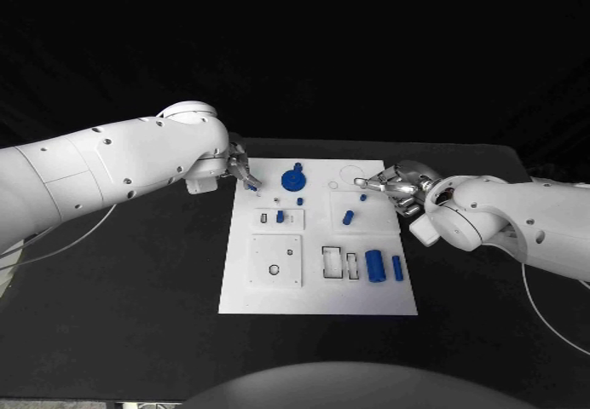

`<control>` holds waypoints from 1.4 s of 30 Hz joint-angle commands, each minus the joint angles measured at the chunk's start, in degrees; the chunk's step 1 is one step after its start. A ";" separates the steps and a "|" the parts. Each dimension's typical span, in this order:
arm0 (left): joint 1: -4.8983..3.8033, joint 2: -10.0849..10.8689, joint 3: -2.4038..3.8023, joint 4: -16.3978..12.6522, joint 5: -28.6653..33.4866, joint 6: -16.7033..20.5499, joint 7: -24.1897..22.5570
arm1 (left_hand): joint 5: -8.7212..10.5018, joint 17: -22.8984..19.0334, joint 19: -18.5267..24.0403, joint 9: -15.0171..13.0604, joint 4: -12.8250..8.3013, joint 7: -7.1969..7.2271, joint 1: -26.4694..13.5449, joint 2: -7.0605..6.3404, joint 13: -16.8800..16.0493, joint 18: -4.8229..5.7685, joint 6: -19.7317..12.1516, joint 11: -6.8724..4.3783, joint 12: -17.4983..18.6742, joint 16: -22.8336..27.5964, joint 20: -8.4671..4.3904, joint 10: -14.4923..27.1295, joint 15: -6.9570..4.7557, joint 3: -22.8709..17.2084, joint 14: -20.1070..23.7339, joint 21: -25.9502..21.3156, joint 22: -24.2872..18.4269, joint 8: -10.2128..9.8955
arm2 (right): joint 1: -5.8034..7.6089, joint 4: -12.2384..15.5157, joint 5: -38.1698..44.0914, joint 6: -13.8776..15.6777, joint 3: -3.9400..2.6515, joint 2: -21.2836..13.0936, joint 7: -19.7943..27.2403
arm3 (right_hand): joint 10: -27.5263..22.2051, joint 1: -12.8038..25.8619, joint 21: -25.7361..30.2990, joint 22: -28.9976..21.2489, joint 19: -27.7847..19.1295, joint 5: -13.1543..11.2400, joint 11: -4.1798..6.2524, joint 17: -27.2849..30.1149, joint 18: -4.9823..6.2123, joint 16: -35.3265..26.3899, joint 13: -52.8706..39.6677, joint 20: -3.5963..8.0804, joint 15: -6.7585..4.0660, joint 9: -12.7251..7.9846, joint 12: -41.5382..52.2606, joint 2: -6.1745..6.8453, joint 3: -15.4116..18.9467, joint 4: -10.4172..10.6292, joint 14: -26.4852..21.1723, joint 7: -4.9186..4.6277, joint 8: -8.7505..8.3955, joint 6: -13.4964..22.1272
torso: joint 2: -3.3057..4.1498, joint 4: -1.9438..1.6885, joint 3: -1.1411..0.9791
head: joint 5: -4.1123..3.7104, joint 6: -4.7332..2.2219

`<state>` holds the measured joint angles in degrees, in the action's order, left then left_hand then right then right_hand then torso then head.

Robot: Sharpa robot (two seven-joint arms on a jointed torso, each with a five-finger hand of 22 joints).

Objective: Assemble the parts on the task board

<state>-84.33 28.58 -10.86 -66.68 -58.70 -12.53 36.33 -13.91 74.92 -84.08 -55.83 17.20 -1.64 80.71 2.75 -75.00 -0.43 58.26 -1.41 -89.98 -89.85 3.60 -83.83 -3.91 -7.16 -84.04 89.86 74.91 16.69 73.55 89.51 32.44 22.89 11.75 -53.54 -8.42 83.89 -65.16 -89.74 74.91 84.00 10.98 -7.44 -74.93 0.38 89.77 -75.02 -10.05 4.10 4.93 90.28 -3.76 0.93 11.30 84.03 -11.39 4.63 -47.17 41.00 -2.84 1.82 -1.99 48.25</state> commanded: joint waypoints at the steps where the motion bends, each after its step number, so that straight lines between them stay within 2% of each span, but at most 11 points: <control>1: -0.80 0.59 0.08 -1.50 0.56 -3.50 1.78 | -0.24 15.08 -5.92 -0.06 -0.42 0.18 0.07 -0.48 -15.00 0.43 0.21 -0.40 -0.02 -0.15 -0.42 -6.17 -0.50 -0.76 -5.96 0.14 15.09 0.36 | -0.03 0.00 0.45 -0.52 0.02 0.06 -0.13 | 6.11 -0.13 -0.26 15.09 6.00 0.15 -0.37 -15.07 -0.38 0.23 -14.98 -0.59 0.46 0.06 -0.28 -0.49 0.21 -0.24 5.97 -0.48 0.28 -0.02 | 0.07 0.01 0.02 | 0.14 0.08; 5: -1.43 1.39 0.03 -3.00 0.74 -4.55 2.79 | -0.32 15.08 -5.92 -0.08 -0.44 0.21 0.03 -0.72 -15.00 0.43 0.32 -0.42 -0.02 -0.15 -0.39 -6.17 -0.51 -0.91 -5.96 0.14 15.09 0.41 | -0.03 -0.03 0.45 -0.48 0.02 0.06 -0.14 | 6.11 -0.13 -0.26 15.09 6.00 0.15 -0.37 -15.07 -0.38 0.23 -14.98 -0.59 0.46 0.06 -0.28 -0.49 0.21 -0.24 5.97 -0.48 0.28 -0.02 | 0.06 -0.04 0.03 | 0.18 0.13; 7: -1.62 1.76 -0.21 -3.70 1.14 -4.91 3.23 | -0.32 15.08 -5.92 -0.08 -0.44 0.21 0.03 -0.73 -15.00 0.43 0.32 -0.42 -0.02 -0.15 -0.39 -6.17 -0.51 -0.91 -5.96 0.14 15.09 0.41 | -0.03 -0.04 0.45 -0.46 0.02 0.06 -0.14 | 6.11 -0.24 -0.26 15.09 6.00 0.19 -0.40 -15.07 -0.38 0.23 -14.98 -0.62 0.49 0.06 -0.28 -0.69 0.20 -0.24 5.97 -0.52 0.28 0.01 | 0.02 -0.03 0.02 | 0.26 0.14; 14: -1.83 2.39 -0.70 -5.91 2.10 -4.50 5.77 | -0.38 15.08 -5.92 -0.09 -0.37 0.19 -0.40 -1.25 -15.00 0.43 0.45 -0.42 -0.02 -0.15 -0.34 -6.17 -0.51 -1.12 -5.96 0.14 15.09 0.43 | -0.03 -0.05 0.45 -0.43 0.02 0.11 -0.07 | 6.11 -0.24 -0.26 15.09 6.00 0.19 -0.40 -15.07 -0.38 0.23 -14.98 -0.62 0.49 0.06 -0.28 -0.69 0.20 -0.24 5.97 -0.52 0.28 0.01 | 0.06 -0.03 0.05 | 0.59 0.27; 19: -1.82 2.79 -0.94 -8.29 2.00 -4.37 8.76 | -0.54 15.08 -5.92 -0.08 -0.49 0.28 -0.30 -1.23 -15.00 0.43 0.45 -0.48 -0.02 -0.15 -0.31 -6.17 -0.50 -1.72 -5.96 0.14 15.09 0.39 | -0.03 0.01 0.45 -0.40 0.02 0.06 -0.06 | 6.11 -0.25 -0.26 15.09 6.00 0.20 -0.41 -15.07 -0.38 0.23 -14.98 -0.63 0.50 0.06 -0.28 -0.69 0.20 -0.24 5.97 -0.52 0.28 0.01 | 0.12 0.00 0.05 | 1.14 0.18; 23: -1.80 3.26 -1.03 -9.60 1.97 -4.40 9.89 | -0.80 15.08 -5.92 -0.09 -0.53 0.31 -0.16 -1.48 -15.00 0.43 0.43 -0.52 -0.02 -0.15 -0.27 -6.17 -0.52 -2.24 -5.96 0.14 15.09 0.36 | -0.03 0.01 0.45 -0.37 0.02 0.06 0.02 | 6.11 -0.26 -0.26 15.09 6.00 0.22 -0.41 -15.07 -0.38 0.23 -14.98 -0.63 0.50 0.06 -0.28 -0.71 0.22 -0.24 5.97 -0.52 0.28 0.02 | 0.08 -0.04 0.03 | 1.15 0.13; 25: -1.80 3.48 -1.06 -10.03 1.97 -4.31 10.22 | -2.44 15.08 -5.92 -0.13 -0.51 0.30 -0.02 -2.19 -15.00 0.43 0.40 -0.51 -0.02 -0.15 -0.22 -6.17 -0.53 -3.28 -5.96 0.14 15.09 0.32 | -0.03 0.02 0.45 -0.35 0.02 0.07 0.06 | 6.11 -0.25 -0.26 15.09 6.00 0.23 -0.41 -15.07 -0.38 0.23 -14.98 -0.64 0.51 0.06 -0.28 -0.70 0.22 -0.24 5.97 -0.52 0.28 0.02 | 0.05 0.00 0.04 | 1.23 0.35; 28: -1.80 3.63 -1.08 -10.34 1.93 -4.20 10.49 | -3.69 15.08 -5.92 -0.20 -0.49 0.23 -0.48 -3.01 -15.00 0.43 0.42 -0.47 -0.02 -0.15 -0.21 -6.17 -0.49 -4.08 -5.96 0.14 15.09 0.32 | -0.03 0.05 0.45 -0.34 0.02 0.08 0.07 | 6.11 -0.25 -0.26 15.09 6.00 0.23 -0.41 -15.07 -0.38 0.23 -14.98 -0.64 0.51 0.06 -0.28 -0.70 0.22 -0.24 5.97 -0.52 0.28 0.02 | 0.06 -0.06 0.05 | 1.16 0.43; 36: -1.49 3.00 -1.26 -10.74 2.01 -4.68 10.45 | -3.90 15.08 -5.92 -0.23 -0.43 0.19 -1.05 -3.45 -15.00 0.43 0.50 -0.43 -0.02 -0.15 -0.22 -6.17 -0.46 -4.33 -5.96 0.14 15.09 0.34 | -0.03 0.01 0.45 -0.34 0.02 0.18 0.14 | 6.11 -0.25 -0.26 15.09 6.00 0.23 -0.41 -15.07 -0.38 0.23 -14.98 -0.64 0.51 0.06 -0.28 -0.70 0.22 -0.24 5.97 -0.52 0.28 0.02 | 0.11 -0.04 0.11 | 1.40 0.52; 38: -1.34 2.72 -1.32 -10.89 1.96 -4.90 10.51 | -3.90 15.08 -5.92 -0.23 -0.43 0.19 -1.05 -3.45 -15.00 0.43 0.50 -0.43 -0.02 -0.15 -0.22 -6.17 -0.46 -4.33 -5.96 0.14 15.09 0.34 | -0.03 0.05 0.45 -0.34 0.02 0.21 0.15 | 6.11 -0.24 -0.26 15.09 6.00 0.37 -0.41 -15.07 -0.38 0.23 -14.98 -0.65 0.52 0.06 -0.28 -0.71 0.26 -0.22 5.97 -0.52 0.28 0.04 | 0.13 0.08 0.07 | 1.59 0.61; 42: -1.00 2.23 -1.39 -10.97 1.80 -5.08 10.68 | -3.95 15.08 -5.92 -0.25 -0.40 0.18 -1.32 -3.49 -15.00 0.43 0.55 -0.42 -0.02 -0.15 -0.21 -6.17 -0.45 -4.45 -5.96 0.14 15.09 0.36 | -0.03 0.06 0.45 -0.35 0.02 0.26 0.15 | 6.11 -0.24 -0.26 15.09 6.00 0.37 -0.41 -15.07 -0.38 0.23 -14.98 -0.65 0.52 0.06 -0.28 -0.71 0.26 -0.22 5.97 -0.52 0.28 0.04 | 0.09 0.03 0.07 | 1.56 0.69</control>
<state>-85.39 31.00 -12.25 -77.50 -57.02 -16.34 39.92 -17.63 74.91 -84.07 -56.06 16.76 -1.74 79.28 -0.79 -74.92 -0.43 58.36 -1.65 -89.97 -89.85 3.60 -84.06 -3.90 -11.40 -84.03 89.86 74.91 16.91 73.55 89.50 32.44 22.92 11.75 -53.34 -8.47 83.89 -65.46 -89.74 74.93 84.00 10.98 -7.44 -74.91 0.38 89.77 -75.02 -10.47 4.10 4.90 90.28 -4.06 0.93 11.30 84.03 -11.38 4.63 -47.17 41.09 -2.82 1.88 -0.43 48.85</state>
